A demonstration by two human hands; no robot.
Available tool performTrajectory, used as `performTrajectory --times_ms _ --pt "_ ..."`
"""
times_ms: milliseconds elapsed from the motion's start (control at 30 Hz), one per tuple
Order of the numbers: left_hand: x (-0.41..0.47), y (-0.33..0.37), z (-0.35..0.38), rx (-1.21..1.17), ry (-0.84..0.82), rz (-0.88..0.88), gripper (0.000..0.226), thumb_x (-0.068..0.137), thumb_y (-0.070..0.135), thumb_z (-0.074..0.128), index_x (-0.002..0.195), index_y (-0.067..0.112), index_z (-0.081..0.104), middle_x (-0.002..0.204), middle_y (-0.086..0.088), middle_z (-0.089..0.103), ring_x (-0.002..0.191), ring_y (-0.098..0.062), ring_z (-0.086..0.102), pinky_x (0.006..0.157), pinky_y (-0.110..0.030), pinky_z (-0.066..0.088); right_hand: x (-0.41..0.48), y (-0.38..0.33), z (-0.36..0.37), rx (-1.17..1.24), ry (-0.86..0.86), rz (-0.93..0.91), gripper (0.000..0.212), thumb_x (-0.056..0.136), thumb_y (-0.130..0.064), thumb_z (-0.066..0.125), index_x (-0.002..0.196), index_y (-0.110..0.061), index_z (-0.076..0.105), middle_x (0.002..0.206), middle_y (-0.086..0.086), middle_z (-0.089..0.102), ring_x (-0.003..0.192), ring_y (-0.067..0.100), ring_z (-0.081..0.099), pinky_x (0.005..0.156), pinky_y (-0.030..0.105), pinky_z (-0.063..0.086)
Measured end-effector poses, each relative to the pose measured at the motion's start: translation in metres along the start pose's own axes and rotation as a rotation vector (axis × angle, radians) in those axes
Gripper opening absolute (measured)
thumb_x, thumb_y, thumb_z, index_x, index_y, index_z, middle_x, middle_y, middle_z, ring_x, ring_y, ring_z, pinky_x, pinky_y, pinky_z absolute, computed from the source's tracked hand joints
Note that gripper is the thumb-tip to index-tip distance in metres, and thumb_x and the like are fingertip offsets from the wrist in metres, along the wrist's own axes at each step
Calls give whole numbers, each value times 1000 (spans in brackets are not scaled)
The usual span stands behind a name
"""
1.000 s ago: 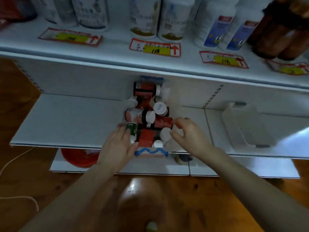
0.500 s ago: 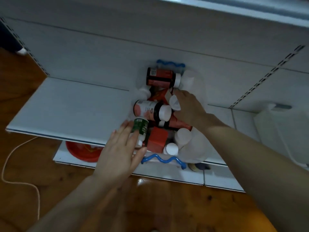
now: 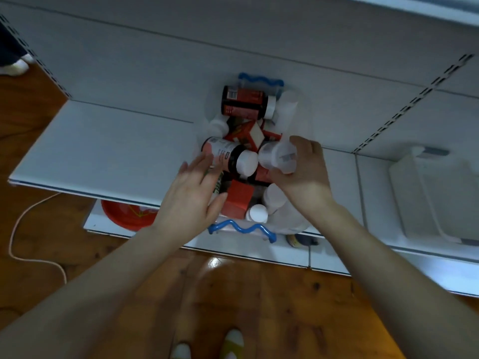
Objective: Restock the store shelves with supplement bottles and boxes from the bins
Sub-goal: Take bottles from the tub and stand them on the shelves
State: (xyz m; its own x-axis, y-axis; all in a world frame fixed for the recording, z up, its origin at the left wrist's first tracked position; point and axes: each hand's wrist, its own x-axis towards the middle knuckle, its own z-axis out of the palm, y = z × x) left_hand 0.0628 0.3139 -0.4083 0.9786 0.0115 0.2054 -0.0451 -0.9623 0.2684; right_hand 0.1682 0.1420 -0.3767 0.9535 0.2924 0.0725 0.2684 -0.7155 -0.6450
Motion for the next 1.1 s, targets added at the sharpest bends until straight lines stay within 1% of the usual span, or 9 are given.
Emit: performTrajectory --times_ms 133,267,367,467,600,733,833,967,1100 --pt "47 9 9 -16 -35 5 51 71 11 61 118 -9 55 122 -31 54 109 -47 55 93 -49 43 -32 5 -16 124 98 54 52 70 -5 71 118 -4 51 102 1 49 91 12 48 70 4 36" --pt "81 12 26 -28 -314 -69 69 90 17 57 146 8 19 155 -10 12 143 -25 10 115 -34 8 -56 13 -34 288 64 189 41 72 -13 72 103 -22 45 87 -21 48 80 -13 53 63 2 43" --pt "87 12 33 -15 -396 -18 67 88 20 60 145 10 25 153 -8 20 141 -24 16 114 -35 16 -68 20 -40 364 71 256 44 74 -14 72 108 -20 44 87 -22 49 78 -25 48 62 -1 43" --pt "88 13 32 -42 -431 -12 63 86 21 62 141 10 34 148 -11 30 135 -27 25 109 -34 23 -75 23 -42 409 93 313 54 75 -15 70 122 -20 44 94 -18 54 81 -15 55 63 4 46" --pt "89 16 25 -265 -256 -129 59 85 21 65 136 8 39 137 -14 41 124 -28 38 99 -29 31 -83 20 -42 419 106 282 54 78 -17 66 127 -29 47 117 -4 54 101 3 54 71 4 46" --pt "71 26 4 -579 -27 -232 52 83 16 68 128 3 45 115 -1 47 105 -14 45 77 -8 30 -93 11 -43 486 152 301 42 78 -13 69 110 -31 50 100 -17 54 87 -14 53 62 0 43" --pt "53 35 -18 -703 138 -283 49 78 12 72 119 -2 48 103 6 48 95 -9 48 67 4 33 -102 0 -46 588 176 363 42 77 -10 70 107 -27 47 95 -21 50 86 -3 56 57 5 47" --pt "28 47 -56 -853 175 -326 41 77 14 73 109 9 48 92 20 50 83 4 53 70 0 40 -115 -22 -53 756 199 500 35 80 -8 66 105 -21 46 98 0 56 85 9 62 65 16 55" --pt "-4 55 -100 -974 189 -490 50 71 25 80 107 9 50 94 12 57 87 -1 57 73 -13 48 -135 -54 -70 880 140 563 40 71 -10 71 97 -27 46 106 8 58 94 20 65 70 22 56"
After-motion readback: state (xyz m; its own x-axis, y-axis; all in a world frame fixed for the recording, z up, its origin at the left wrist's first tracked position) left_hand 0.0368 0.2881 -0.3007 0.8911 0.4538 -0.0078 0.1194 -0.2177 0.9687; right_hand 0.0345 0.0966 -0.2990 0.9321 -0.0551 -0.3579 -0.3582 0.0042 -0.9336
